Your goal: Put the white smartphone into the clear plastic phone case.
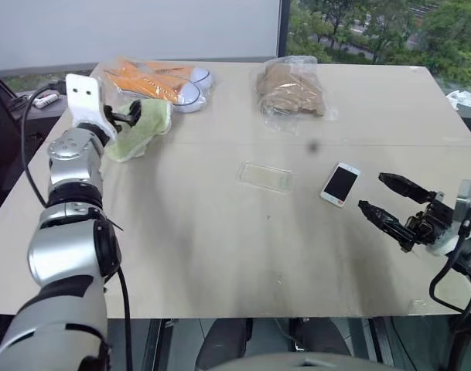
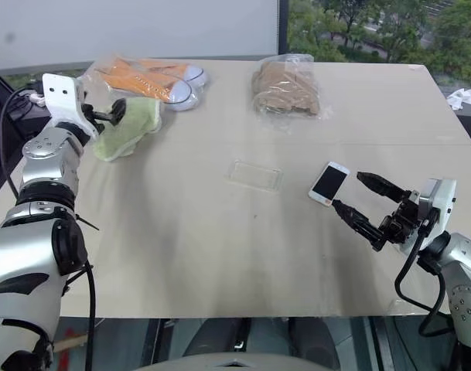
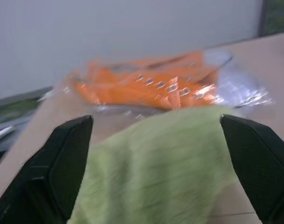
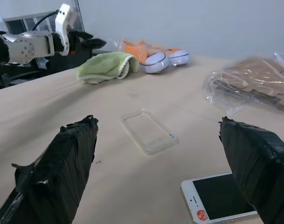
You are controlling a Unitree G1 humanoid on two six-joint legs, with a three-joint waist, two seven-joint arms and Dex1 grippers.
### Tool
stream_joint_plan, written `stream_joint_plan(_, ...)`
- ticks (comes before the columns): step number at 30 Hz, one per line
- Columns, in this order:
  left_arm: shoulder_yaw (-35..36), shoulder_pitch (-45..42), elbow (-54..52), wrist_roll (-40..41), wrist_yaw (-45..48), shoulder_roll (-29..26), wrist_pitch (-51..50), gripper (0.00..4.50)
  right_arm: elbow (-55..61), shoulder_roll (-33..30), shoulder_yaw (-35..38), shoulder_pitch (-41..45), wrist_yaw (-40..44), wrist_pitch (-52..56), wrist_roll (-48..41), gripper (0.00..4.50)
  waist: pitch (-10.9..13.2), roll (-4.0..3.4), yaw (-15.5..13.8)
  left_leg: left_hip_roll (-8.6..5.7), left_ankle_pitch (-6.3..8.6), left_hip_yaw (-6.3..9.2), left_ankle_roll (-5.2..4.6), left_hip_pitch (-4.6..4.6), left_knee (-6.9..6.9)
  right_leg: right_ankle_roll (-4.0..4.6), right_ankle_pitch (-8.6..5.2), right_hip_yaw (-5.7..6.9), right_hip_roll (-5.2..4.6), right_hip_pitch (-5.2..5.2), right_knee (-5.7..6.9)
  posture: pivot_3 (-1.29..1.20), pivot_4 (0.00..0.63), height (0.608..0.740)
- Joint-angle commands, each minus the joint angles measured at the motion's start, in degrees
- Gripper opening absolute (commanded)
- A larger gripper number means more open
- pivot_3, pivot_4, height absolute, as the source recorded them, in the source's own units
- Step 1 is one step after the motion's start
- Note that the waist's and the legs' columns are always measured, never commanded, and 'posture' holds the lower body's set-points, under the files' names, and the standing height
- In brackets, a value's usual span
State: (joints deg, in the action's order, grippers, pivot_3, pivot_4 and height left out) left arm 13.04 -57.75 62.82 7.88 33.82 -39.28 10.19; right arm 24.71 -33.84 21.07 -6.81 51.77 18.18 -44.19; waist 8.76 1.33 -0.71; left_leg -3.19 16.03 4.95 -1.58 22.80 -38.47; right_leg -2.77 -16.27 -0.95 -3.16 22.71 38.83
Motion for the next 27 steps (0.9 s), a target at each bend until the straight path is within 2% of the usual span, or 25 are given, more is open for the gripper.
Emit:
stream_joint_plan(1,-3.9,6.3,-15.6,4.8,17.4,3.2,-2.3,4.46,0.3,-1.0,0.0,-0.5,0.9,-0.6,0.7,4.5,0.0,-0.02,-0.1,-0.01,0.0,0.02,0.0,0.0,-0.01,0.0,0.0,0.0,-0.02,-0.03,-0.01,0.0,0.15,0.74)
stream_joint_plan(2,-5.0,8.5,-19.7,5.3,19.4,3.6,-4.1,4.46,0.3,-1.1,-0.1,-0.6,1.0,-0.6,0.9,4.5,0.0,-0.02,0.0,-0.01,0.0,0.02,0.0,0.01,-0.04,0.0,0.0,-0.01,-0.02,-0.04,-0.02,0.0,0.15,0.74)
stream_joint_plan(5,-15.5,20.5,-37.0,2.8,28.6,4.4,-7.5,4.46,-0.4,-2.0,-1.3,-1.4,2.2,-1.4,3.2,4.5,-0.1,-0.12,1.1,0.03,0.0,-0.03,0.0,-0.01,-0.01,0.01,0.0,-0.27,0.01,-0.01,-0.02,0.0,0.15,0.74)
stream_joint_plan(7,-19.3,24.0,-41.4,1.8,31.1,4.9,-9.3,4.46,-0.5,-2.2,-2.1,-1.9,2.7,-2.0,4.3,4.5,-0.1,-0.12,1.5,0.03,0.0,-0.05,0.0,-0.07,0.05,0.01,0.0,-0.34,0.0,-0.02,-0.01,0.0,0.15,0.74)
stream_joint_plan(10,-22.4,23.8,-42.2,0.4,31.8,6.4,-10.4,4.46,-0.3,-1.9,-2.4,-1.8,2.4,-1.9,4.4,4.5,-0.1,-0.12,1.5,0.09,-0.01,-0.04,0.01,-0.07,0.03,0.02,-0.01,-0.32,0.08,-0.01,0.03,0.0,0.15,0.74)
stream_joint_plan(14,-26.4,17.5,-35.1,-2.6,32.8,9.9,-11.0,4.46,0.8,-2.2,-2.2,-2.0,1.8,-1.3,4.3,4.5,-0.1,-0.12,1.1,0.07,-0.02,0.0,0.01,-0.15,-0.06,0.02,0.0,-0.25,0.09,-0.14,0.08,0.0,0.15,0.74)
stream_joint_plan(19,-25.8,11.5,-26.7,-3.3,32.7,14.0,-6.8,4.46,2.6,-3.0,-1.9,-4.2,1.2,-0.4,4.6,4.5,-0.1,-0.11,1.0,0.01,0.0,-0.02,-0.03,-0.12,-0.26,-0.01,0.0,-0.02,0.13,-0.22,0.04,0.0,0.15,0.74)
stream_joint_plan(27,-29.2,5.1,-12.8,-9.7,35.6,15.0,-2.1,4.46,6.2,-4.9,-0.9,-8.8,-1.3,3.1,4.6,4.5,-0.1,-0.11,1.5,0.03,0.0,-0.05,-0.04,-0.08,-0.25,-0.01,0.0,-0.06,0.16,-0.14,0.08,0.0,0.15,0.74)
